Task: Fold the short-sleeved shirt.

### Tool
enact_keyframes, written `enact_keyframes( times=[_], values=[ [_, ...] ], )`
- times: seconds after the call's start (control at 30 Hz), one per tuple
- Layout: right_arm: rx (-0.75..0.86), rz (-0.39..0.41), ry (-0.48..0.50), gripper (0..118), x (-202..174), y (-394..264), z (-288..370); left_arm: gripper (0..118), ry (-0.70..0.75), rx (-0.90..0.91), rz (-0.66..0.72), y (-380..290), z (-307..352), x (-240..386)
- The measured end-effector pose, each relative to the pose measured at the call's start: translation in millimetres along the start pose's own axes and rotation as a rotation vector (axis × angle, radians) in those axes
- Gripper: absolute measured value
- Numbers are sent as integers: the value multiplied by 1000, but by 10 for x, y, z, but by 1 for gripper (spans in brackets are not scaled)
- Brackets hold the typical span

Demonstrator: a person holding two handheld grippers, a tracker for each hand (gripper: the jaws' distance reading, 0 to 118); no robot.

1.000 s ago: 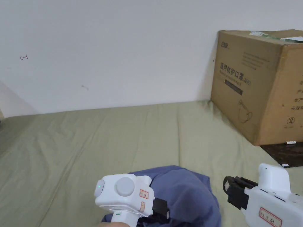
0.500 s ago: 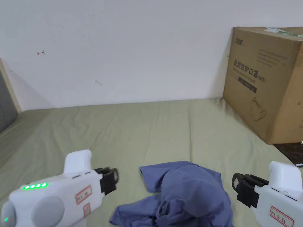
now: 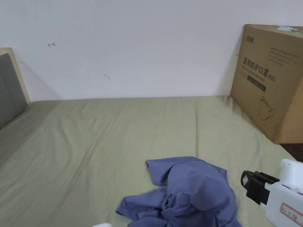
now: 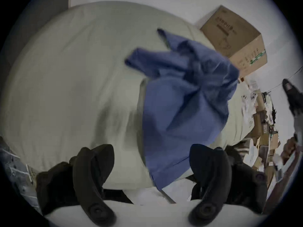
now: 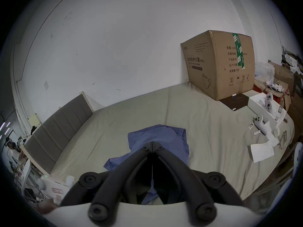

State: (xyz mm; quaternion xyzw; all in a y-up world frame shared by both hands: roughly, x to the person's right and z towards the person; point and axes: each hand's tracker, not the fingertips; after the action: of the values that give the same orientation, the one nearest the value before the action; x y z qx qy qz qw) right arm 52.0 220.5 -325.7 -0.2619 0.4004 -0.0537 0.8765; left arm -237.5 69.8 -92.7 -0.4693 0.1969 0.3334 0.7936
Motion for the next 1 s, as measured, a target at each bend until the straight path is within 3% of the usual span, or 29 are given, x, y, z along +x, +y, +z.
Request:
enact_keyframes(
  times=[0.13, 0.17, 0.23, 0.3, 0.37, 0.4, 0.47, 0.57, 0.67, 0.77, 0.87, 0.9, 0.93, 1.0],
  values=[
    [-24, 9, -8, 0, 40, -50, -46, 99, 24, -110, -102, -169, -396, 229],
    [-29, 8, -12, 0, 60, -57, -64, 93, 64, -116, -173, -197, -415, 304],
    [-44, -2, -19, 0, 137, -77, -121, 55, 181, -27, -357, -251, -323, 445],
    [-72, -5, -39, 0, 229, -111, -214, 1, 154, 27, -365, -268, -175, 427],
    [-111, 13, -60, 0, 346, -165, -347, 1, 53, 56, -257, -199, -43, 294],
    [-150, 30, -71, 15, 413, -202, -455, 1, 28, 73, -215, -169, 44, 216],
    [-284, 50, -75, 81, 547, -270, -732, 1, 51, 139, -200, -124, 205, 159],
    [-472, 51, -113, 96, 749, -447, -1159, 1, 120, 240, -228, -45, 459, 126],
    [-612, 54, -149, 96, 939, -616, -1552, 1, 116, 242, -224, 60, 610, 95],
    [-756, 147, -196, 93, 987, -829, -1830, 1, 117, 255, -209, 124, 669, 69],
    [-676, 316, -124, 36, 862, -877, -1740, 1, 122, 267, -191, 148, 661, 26],
    [-643, 391, -150, 6, 811, -858, -1687, 1, 120, 269, -185, 162, 669, 4],
    [-637, 424, -174, 6, 794, -817, -1638, 1, 122, 275, -177, 173, 685, -18],
    [-616, 384, -108, 6, 852, -707, -1484, 1, 125, 285, -175, 242, 749, -65]
  ],
)
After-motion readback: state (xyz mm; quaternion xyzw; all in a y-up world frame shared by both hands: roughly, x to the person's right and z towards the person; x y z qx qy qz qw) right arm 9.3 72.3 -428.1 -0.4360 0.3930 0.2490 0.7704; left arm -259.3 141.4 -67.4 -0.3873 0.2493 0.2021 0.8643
